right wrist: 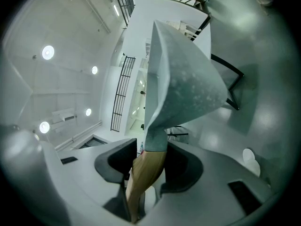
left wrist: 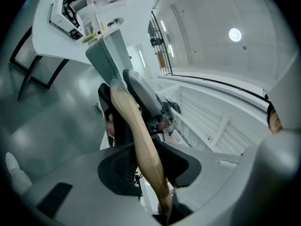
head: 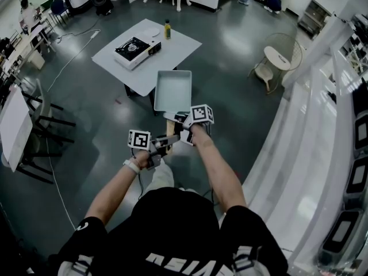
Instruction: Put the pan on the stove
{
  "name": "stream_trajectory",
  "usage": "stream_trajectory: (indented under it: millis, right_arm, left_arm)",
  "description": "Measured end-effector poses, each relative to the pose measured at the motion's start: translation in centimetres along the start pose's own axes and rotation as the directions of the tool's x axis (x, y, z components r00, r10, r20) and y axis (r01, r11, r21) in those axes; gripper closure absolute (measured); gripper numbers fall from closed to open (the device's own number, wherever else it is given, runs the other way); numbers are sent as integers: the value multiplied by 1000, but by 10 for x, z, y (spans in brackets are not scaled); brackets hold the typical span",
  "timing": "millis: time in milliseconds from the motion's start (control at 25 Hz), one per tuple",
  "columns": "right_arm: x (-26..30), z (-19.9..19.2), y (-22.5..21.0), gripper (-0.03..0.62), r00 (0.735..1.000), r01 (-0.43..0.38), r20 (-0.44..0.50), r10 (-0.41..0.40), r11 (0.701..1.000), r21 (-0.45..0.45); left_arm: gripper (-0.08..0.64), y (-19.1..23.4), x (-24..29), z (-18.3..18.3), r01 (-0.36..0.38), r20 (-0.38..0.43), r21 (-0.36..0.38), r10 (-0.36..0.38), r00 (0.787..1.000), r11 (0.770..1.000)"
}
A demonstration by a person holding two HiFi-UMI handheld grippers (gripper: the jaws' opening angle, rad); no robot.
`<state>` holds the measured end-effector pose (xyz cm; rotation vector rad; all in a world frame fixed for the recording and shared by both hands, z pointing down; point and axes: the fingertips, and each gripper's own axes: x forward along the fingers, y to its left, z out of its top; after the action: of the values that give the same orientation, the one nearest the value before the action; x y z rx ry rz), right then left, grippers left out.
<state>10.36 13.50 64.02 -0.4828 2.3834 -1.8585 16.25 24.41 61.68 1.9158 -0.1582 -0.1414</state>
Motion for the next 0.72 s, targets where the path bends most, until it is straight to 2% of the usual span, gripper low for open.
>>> stream_trajectory:
  millis: [80, 200, 280, 400, 560, 720]
  right_arm:
    - [4, 9, -3, 445, 1000, 4, 1, -4, 1000, 4]
    - [11, 23, -7, 445, 1000, 9, 1, -9, 1000, 13]
    - [17, 33, -9, 445, 1000, 10, -2, -10, 1000, 17]
    - [26, 46, -11, 445, 1000, 11, -8, -11, 1000, 16]
    - [49, 73, -13, 445, 1000, 8, -11, -7, 1000, 9]
    - [63, 86, -12, 445, 1000, 3, -14, -2, 1000, 13]
  left_arm:
    - [454, 0, 2, 10, 20, -3, 2, -20, 1000, 1000]
    - [453, 13, -2, 26, -28, -11, 15, 28, 1000, 1000]
    - [453, 16, -1, 36, -22, -10, 1, 22, 1000, 1000]
    - [453, 25, -4, 54, -43, -15, 35, 43, 999, 998]
    - [453, 26, -9, 83, 4, 0, -30, -4, 1000, 1000]
    - [453, 40, -19, 102, -49, -19, 12, 50, 999, 999]
